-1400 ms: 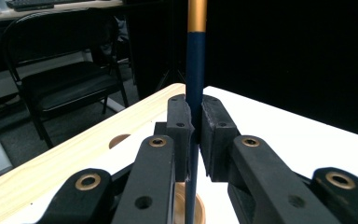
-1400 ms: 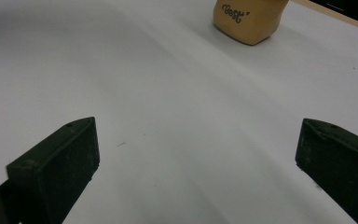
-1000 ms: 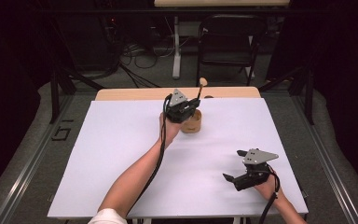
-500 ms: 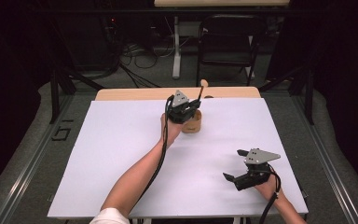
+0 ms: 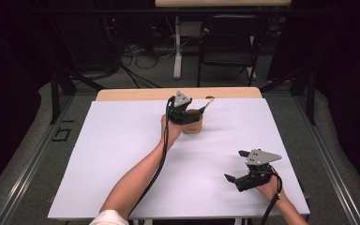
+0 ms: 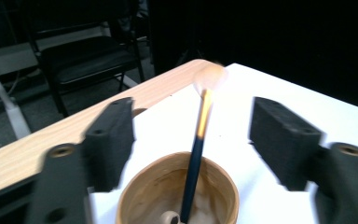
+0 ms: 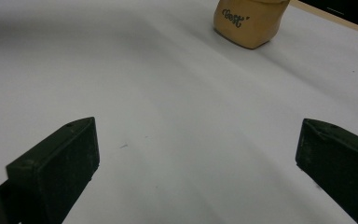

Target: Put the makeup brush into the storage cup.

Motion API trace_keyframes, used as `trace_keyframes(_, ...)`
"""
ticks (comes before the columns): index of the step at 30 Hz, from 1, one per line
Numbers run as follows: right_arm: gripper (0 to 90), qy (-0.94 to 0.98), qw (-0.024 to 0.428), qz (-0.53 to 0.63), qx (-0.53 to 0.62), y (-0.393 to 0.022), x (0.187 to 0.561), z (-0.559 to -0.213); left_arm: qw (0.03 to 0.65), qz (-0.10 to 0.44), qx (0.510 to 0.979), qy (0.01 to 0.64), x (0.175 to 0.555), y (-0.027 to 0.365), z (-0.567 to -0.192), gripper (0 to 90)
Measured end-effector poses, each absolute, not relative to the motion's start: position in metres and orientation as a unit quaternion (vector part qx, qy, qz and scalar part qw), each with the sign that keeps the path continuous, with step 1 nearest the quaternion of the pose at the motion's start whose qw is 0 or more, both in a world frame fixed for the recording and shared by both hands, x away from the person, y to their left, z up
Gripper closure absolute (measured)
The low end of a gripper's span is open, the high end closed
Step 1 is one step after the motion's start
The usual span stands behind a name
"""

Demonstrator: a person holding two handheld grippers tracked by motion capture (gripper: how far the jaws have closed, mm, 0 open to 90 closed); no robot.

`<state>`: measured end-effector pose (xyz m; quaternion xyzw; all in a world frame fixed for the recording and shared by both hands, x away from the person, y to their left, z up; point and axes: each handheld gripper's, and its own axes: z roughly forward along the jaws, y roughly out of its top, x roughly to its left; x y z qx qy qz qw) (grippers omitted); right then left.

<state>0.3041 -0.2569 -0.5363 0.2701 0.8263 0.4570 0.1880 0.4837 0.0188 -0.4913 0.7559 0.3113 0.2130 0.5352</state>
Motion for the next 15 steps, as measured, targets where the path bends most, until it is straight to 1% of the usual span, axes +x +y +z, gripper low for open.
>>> trace_keyframes(3,0.0,0.824,0.188,0.459,0.273,-0.257,0.304,-0.536,0.533,0.223,0.758,0.304,0.478,0.025,-0.483,15.3)
trace_keyframes(6,0.0,0.822,0.192,0.463,0.272,-0.258,0.304,-0.536,0.532,0.230,0.759,0.295,0.472,0.029,-0.478,12.9)
trace_keyframes(8,0.0,0.819,0.194,0.465,0.273,-0.258,0.303,-0.535,0.531,0.231,0.761,0.293,0.468,0.031,-0.475,7.9)
trace_keyframes(15,0.0,0.808,0.196,0.482,0.276,-0.259,0.301,-0.532,0.529,0.233,0.767,0.280,0.452,0.040,-0.467,2.6)
